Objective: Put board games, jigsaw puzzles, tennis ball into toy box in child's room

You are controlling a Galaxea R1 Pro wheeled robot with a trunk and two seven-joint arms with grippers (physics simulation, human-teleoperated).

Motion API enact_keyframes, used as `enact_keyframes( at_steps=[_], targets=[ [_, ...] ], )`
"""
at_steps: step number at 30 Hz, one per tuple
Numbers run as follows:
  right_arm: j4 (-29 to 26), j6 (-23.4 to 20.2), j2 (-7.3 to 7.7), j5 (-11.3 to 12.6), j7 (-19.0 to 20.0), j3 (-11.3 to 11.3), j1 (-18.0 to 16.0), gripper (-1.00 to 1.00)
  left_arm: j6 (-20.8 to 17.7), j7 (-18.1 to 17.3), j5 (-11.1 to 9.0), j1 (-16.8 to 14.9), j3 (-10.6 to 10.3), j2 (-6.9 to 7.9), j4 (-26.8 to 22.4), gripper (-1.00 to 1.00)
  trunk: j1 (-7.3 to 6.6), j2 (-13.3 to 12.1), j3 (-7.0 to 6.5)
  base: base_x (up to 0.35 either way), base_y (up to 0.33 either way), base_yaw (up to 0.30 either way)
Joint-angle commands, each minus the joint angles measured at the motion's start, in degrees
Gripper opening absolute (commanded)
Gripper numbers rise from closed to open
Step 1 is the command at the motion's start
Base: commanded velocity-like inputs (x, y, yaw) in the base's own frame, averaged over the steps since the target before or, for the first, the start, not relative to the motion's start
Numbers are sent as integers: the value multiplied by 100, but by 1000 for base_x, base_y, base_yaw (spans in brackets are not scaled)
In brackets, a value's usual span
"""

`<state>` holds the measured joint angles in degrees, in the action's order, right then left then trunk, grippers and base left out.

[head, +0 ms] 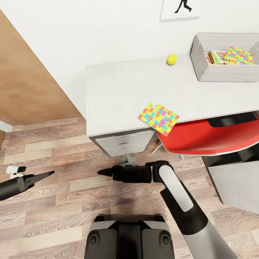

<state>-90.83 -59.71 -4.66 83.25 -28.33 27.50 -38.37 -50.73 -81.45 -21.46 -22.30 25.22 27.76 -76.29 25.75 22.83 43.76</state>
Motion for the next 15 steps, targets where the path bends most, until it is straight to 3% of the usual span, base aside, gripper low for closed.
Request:
enact_keyframes(
  at_steps=[1,3,7,9,12,15],
  targets=[
    [-4,-6,10,31,-79,-7,138,100,-60,-13,-7,-2,0,2,0,100,3,9,6,0,0,0],
    [-1,6,41,-46,-119,-11,324,100,-60,-10,-7,-2,0,0,0,100,3,9,6,0,0,0],
    [18,137,206,-493,-194,-20,661,100,-60,-4,-7,-2,0,-6,0,100,3,9,6,0,0,0],
    [25,455,340,-747,-197,-38,819,100,-60,-3,-7,-2,0,-7,0,100,3,9,6,0,0,0],
    [30,803,513,-895,-202,-46,984,100,-60,-2,-7,-2,0,-7,0,100,3,9,6,0,0,0],
    [53,1194,796,-972,-206,-50,1158,100,-60,-2,-7,-2,0,-7,0,100,3,9,6,0,0,0]
  ],
)
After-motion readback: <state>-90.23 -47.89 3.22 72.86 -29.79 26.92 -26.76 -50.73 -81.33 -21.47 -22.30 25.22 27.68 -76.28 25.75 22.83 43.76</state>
